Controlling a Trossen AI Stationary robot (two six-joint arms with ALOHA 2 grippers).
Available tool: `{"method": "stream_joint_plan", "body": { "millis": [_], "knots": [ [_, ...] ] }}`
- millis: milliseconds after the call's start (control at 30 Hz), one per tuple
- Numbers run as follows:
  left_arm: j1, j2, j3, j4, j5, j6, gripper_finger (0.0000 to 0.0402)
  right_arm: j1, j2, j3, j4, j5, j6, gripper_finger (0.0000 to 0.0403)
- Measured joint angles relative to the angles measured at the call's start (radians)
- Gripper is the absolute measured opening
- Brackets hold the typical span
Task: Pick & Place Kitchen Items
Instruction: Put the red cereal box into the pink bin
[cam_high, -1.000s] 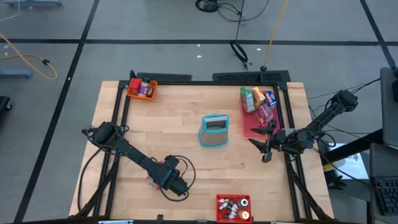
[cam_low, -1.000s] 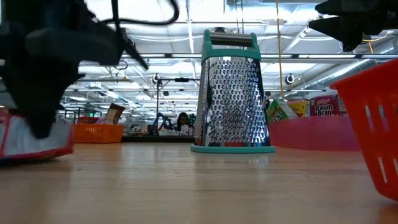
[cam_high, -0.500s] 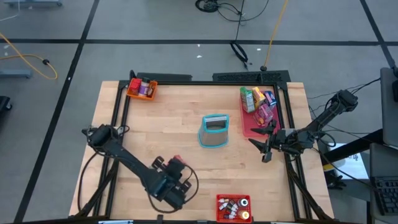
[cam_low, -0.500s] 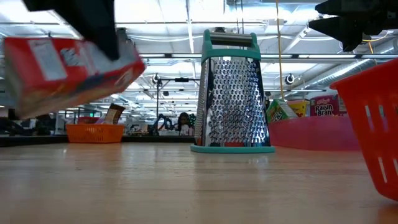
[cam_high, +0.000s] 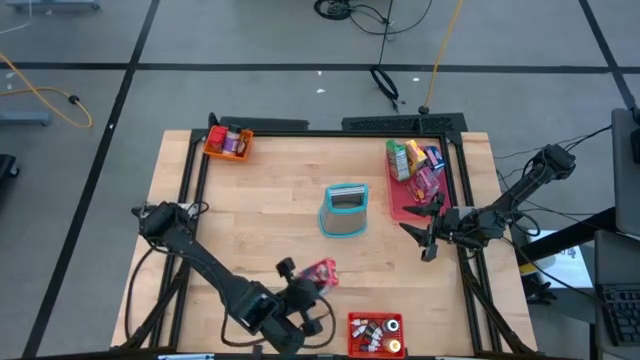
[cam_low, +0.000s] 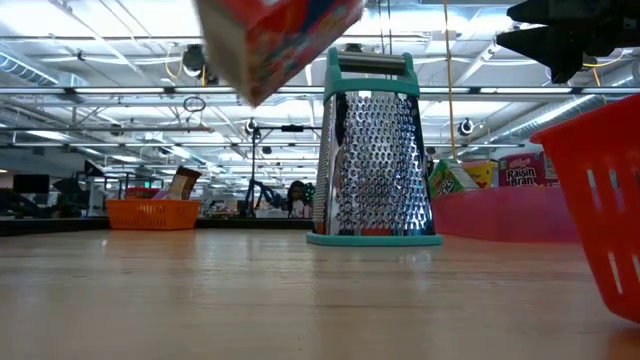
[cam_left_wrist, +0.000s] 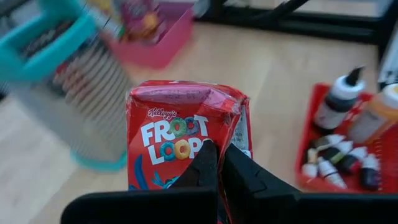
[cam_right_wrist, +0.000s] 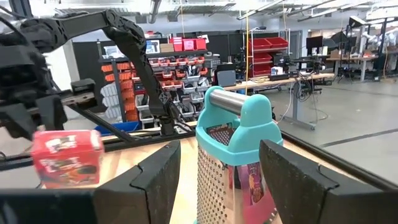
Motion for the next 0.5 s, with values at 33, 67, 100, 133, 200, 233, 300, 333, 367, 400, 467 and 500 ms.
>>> {"method": "stream_joint_plan", "body": {
  "millis": [33, 67, 100, 133, 200, 233, 300, 333, 367, 400, 467, 500],
  "knots": [
    [0.003, 0.000, 0.000, 0.042, 0.000, 0.052, 0.0000, 0.000, 0.000, 0.000, -0.002, 0.000, 0.012, 0.0210],
    [0.007, 0.000, 0.000, 0.086, 0.001, 0.106, 0.0000, 0.000, 0.000, 0.000, -0.005, 0.000, 0.020, 0.0210],
    [0.010, 0.000, 0.000, 0.130, 0.001, 0.162, 0.0000, 0.000, 0.000, 0.000, -0.007, 0.000, 0.022, 0.0210],
    [0.012, 0.000, 0.000, 0.174, 0.003, 0.218, 0.0000, 0.000, 0.000, 0.000, -0.007, -0.001, 0.022, 0.0210],
    [0.017, 0.000, 0.000, 0.266, 0.018, 0.334, 0.0000, 0.000, 0.000, 0.000, -0.007, -0.012, 0.023, 0.0210],
    [0.019, 0.000, 0.000, 0.318, 0.028, 0.386, 0.0000, 0.000, 0.000, 0.000, -0.007, -0.035, 0.022, 0.0210],
    [0.023, 0.000, 0.000, 0.412, 0.059, 0.486, 0.0000, 0.000, 0.000, 0.000, -0.004, -0.097, 0.011, 0.0210],
    [0.026, 0.000, 0.000, 0.461, 0.090, 0.534, 0.0000, 0.000, 0.000, 0.000, 0.001, -0.136, 0.000, 0.0210],
    [0.029, 0.000, 0.000, 0.507, 0.124, 0.582, 0.0000, 0.000, 0.000, 0.000, 0.005, -0.182, -0.017, 0.0210],
    [0.032, 0.000, 0.000, 0.554, 0.161, 0.628, 0.0000, 0.000, 0.000, 0.000, 0.010, -0.220, -0.031, 0.0210],
    [0.041, 0.000, 0.000, 0.645, 0.255, 0.710, 0.0000, 0.000, 0.000, 0.000, 0.020, -0.280, -0.042, 0.0210],
    [0.048, 0.000, 0.000, 0.686, 0.308, 0.744, 0.0000, 0.000, 0.000, 0.000, 0.024, -0.294, -0.042, 0.0210]
  ]
}}
